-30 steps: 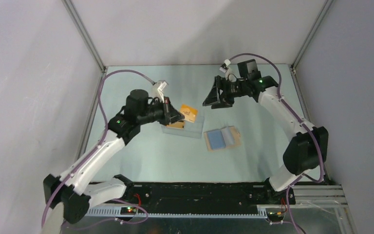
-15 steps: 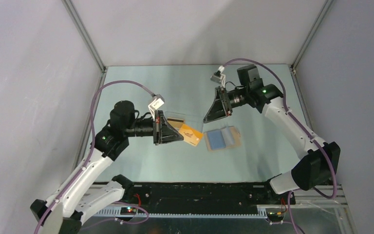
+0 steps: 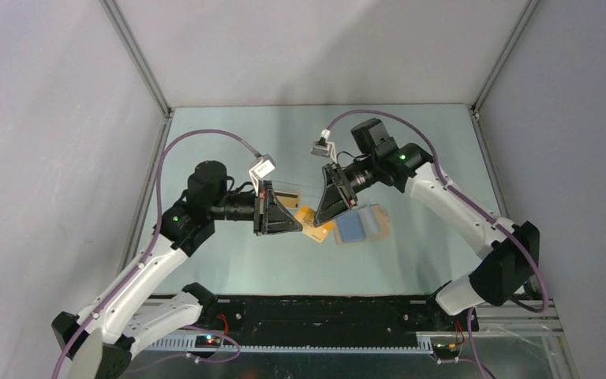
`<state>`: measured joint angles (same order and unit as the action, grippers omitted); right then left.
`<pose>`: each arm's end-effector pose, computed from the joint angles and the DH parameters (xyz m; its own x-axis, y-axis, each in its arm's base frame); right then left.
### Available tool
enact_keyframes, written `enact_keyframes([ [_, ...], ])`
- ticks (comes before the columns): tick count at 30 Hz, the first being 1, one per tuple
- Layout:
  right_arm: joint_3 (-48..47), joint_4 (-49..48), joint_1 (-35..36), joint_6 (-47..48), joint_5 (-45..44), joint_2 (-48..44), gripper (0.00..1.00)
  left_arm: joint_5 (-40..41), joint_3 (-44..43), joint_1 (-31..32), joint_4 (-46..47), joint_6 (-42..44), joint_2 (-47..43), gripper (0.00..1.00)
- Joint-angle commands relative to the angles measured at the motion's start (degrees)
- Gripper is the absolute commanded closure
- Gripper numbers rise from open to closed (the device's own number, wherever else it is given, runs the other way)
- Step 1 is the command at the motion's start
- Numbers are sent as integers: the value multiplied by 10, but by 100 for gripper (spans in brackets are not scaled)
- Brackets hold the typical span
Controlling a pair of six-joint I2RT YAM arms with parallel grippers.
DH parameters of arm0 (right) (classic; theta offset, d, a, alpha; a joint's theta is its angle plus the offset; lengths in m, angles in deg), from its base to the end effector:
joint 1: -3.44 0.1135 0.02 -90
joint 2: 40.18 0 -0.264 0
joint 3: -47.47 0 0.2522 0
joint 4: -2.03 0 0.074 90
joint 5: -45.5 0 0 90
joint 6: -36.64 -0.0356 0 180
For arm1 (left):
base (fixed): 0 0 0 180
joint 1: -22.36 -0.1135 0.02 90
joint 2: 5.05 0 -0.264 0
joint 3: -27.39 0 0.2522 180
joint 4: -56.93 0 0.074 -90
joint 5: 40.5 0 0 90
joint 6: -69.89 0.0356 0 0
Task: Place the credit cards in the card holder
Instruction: Pick up the credit card from the storage box.
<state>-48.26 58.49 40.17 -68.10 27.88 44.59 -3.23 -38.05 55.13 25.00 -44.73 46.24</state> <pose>0.2225 0.2084 0.3639 -0.7351 -0.4524 -0.5049 -0.5474 -0.0432 0.8358 0.1448 -0.1269 0.3520 -0.6354 0.1090 -0.7644 0.7703 0.1589 -0.6176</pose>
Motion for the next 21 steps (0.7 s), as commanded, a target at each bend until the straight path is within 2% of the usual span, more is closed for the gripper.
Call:
enact_keyframes([
  [1, -45, 63, 25, 48, -29, 24, 54, 2, -32, 3, 10, -11, -1, 100],
  [3, -49, 74, 26, 55, -34, 33, 64, 3, -33, 4, 9, -14, 1, 100],
  [4, -49, 75, 27, 54, -34, 38, 75, 2, -34, 3, 9, -14, 2, 100],
  [5, -50, 74, 27, 50, -33, 40, 81, 4, -34, 3, 9, -16, 4, 100],
  [6, -50, 72, 26, 47, -30, 43, 93, 6, -33, 4, 9, -17, 4, 97],
  [7, -49, 64, 26, 39, -28, 44, 98, 7, -32, 4, 9, -19, 5, 94],
  [9, -45, 52, 24, 31, -22, 41, 100, 25, -32, 4, 9, -23, 5, 71],
  [10, -39, 49, 18, 29, -13, 38, 100, 35, -32, 4, 9, -24, 3, 54],
  [13, -21, 25, -7, 21, 24, 18, 100, 134, -30, 3, 9, -35, -13, 28],
  [16, 13, -29, -57, -15, 89, -9, 100, 233, -26, 3, 10, -51, -33, 22],
  [21, 21, -48, -120, -40, 157, -46, 100, 300, -15, 2, 11, -71, -41, 21],
])
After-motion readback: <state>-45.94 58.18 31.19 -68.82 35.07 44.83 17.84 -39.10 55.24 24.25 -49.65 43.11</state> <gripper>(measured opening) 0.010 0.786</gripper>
